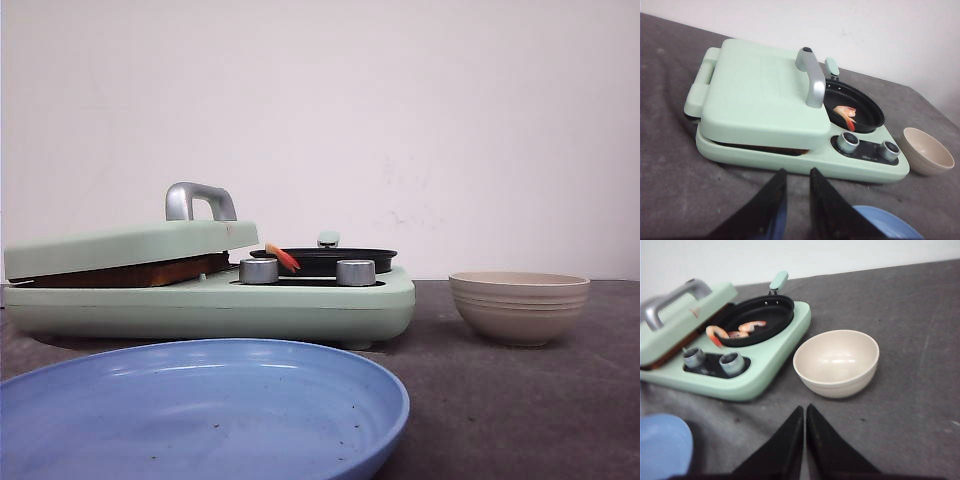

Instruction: Make breakfast with bread and shrimp

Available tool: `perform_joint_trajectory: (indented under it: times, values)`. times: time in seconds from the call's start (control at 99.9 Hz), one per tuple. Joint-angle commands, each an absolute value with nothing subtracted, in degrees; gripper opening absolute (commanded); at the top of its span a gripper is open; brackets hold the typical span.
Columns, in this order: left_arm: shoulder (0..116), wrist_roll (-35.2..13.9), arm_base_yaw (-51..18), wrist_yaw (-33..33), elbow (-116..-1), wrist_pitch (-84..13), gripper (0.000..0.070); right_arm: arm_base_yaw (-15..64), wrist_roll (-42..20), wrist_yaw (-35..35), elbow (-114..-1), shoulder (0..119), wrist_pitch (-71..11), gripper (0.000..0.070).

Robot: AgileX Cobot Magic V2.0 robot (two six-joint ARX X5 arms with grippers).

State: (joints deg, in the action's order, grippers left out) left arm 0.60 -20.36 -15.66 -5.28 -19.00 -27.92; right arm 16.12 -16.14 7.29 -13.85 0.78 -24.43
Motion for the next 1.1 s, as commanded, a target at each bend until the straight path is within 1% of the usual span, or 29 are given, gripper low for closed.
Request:
perform_joint_trajectory:
  times: [0.0, 0.12, 0.21, 0.3, 0.33, 1.091]
  values:
    - [0.19, -21.02, -15.84, -4.71, -19.70, -26.87, 0.0006, 16.43, -18.31, 6.57, -14.13, 0.21, -23.38, 0.0000]
    - [0.19, -22.59, -15.84, -3.57, -19.70, -27.27, 0.0006, 16.43, -18.52, 5.69, -14.13, 1.17, -22.52, 0.0000]
    - [0.19, -24.64, -15.84, -3.42, -19.70, -27.29, 0.0006, 16.43, -18.52, 5.69, -14.13, 1.19, -22.28, 0.0000]
    - [0.19, -29.04, -15.84, -3.68, -19.70, -27.33, 0.0005, 16.43, -18.52, 5.76, -14.13, 1.19, -22.33, 0.0000]
    - [0.21, -29.63, -15.84, -3.64, -19.70, -27.33, 0.0005, 16.43, -18.55, 5.78, -14.13, 1.17, -22.28, 0.0000]
    - [0.21, -29.43, -15.84, -3.60, -19.70, -27.31, 0.0005, 16.43, -18.48, 5.78, -14.15, 1.17, -22.30, 0.0000]
